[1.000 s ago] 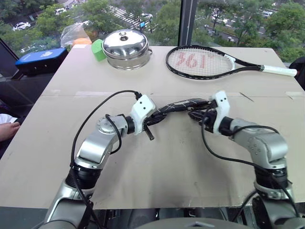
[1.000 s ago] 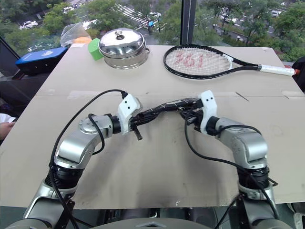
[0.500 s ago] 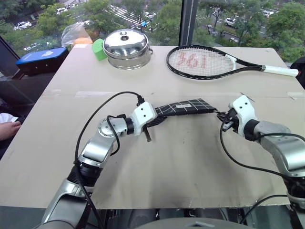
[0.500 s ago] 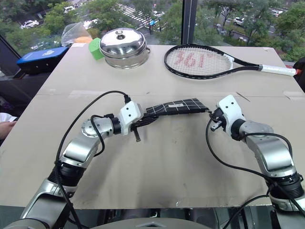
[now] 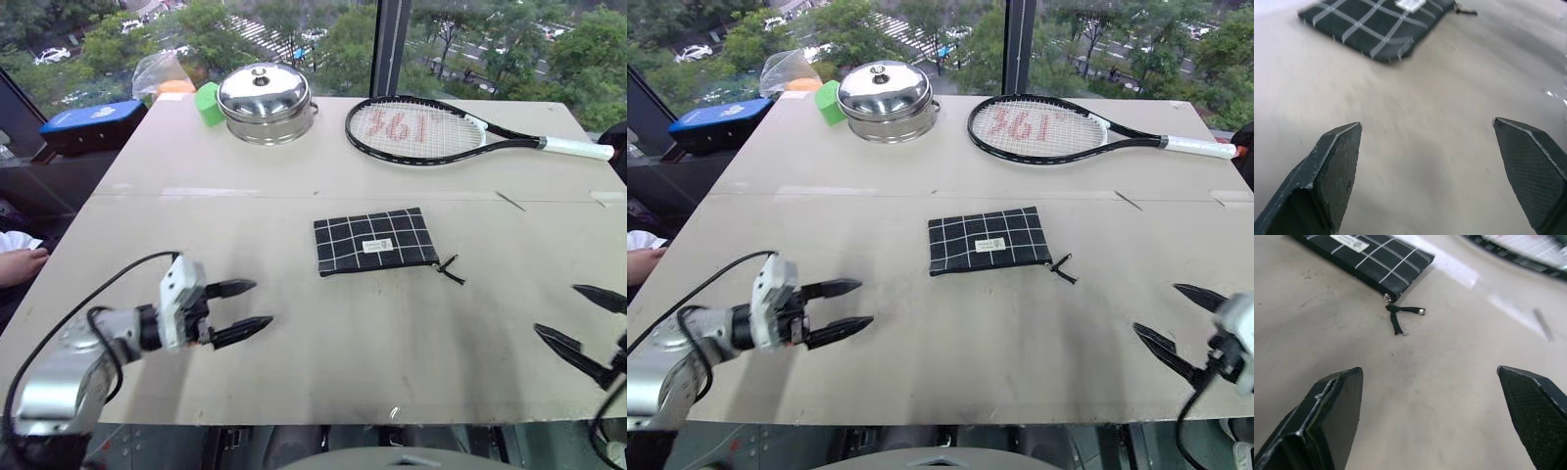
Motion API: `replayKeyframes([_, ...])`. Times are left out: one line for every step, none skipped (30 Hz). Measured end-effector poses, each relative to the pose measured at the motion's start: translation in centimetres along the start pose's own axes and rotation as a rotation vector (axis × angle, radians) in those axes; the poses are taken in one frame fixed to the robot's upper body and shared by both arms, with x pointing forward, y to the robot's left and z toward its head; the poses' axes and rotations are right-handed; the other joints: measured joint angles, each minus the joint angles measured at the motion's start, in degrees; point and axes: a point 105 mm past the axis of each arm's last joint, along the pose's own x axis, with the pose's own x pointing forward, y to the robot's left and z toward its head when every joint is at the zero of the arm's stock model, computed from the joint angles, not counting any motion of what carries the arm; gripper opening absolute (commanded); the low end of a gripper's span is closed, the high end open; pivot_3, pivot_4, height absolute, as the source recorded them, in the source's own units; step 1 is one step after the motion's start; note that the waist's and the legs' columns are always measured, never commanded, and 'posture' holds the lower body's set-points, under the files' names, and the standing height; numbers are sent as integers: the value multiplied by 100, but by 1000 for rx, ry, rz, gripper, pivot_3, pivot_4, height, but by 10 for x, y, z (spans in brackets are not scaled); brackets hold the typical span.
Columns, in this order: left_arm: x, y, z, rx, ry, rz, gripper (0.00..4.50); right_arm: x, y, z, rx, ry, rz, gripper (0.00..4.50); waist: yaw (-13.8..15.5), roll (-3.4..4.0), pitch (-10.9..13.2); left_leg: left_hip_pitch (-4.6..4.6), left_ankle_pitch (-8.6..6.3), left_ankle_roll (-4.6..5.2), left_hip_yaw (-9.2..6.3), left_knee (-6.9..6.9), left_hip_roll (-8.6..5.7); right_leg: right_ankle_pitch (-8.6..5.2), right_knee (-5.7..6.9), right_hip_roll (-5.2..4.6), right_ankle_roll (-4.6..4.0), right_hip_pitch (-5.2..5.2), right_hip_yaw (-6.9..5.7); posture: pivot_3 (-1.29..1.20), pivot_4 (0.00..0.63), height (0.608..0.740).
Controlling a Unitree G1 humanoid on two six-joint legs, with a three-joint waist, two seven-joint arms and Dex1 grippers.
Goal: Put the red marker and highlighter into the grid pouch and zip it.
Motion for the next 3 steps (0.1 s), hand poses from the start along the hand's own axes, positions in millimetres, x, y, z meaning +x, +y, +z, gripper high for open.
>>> replayKeyframes([-2,-2,-2,-4,6,6,4461,-5,0,-1,-3,5,3,4500,-1,3,3,-2,0,-1,-2,0,0,0,0,-8,0,-1,5,0,150,740])
replayKeyframes([-3,-4,-4,-7,9,7,4461,-7,0,0,-7,2,4,4500,1,4,3,-3,0,-1,-3,0,0,0,0,-13,0,-2,3,0,150,740])
replayKeyframes([-4,-6,-4,-9,4,10,4461,-10,1,0,-12,0,5,4500,3,4,2,-3,0,-1,-3,0,0,1,1,-15,-1,-2,2,0,150,740])
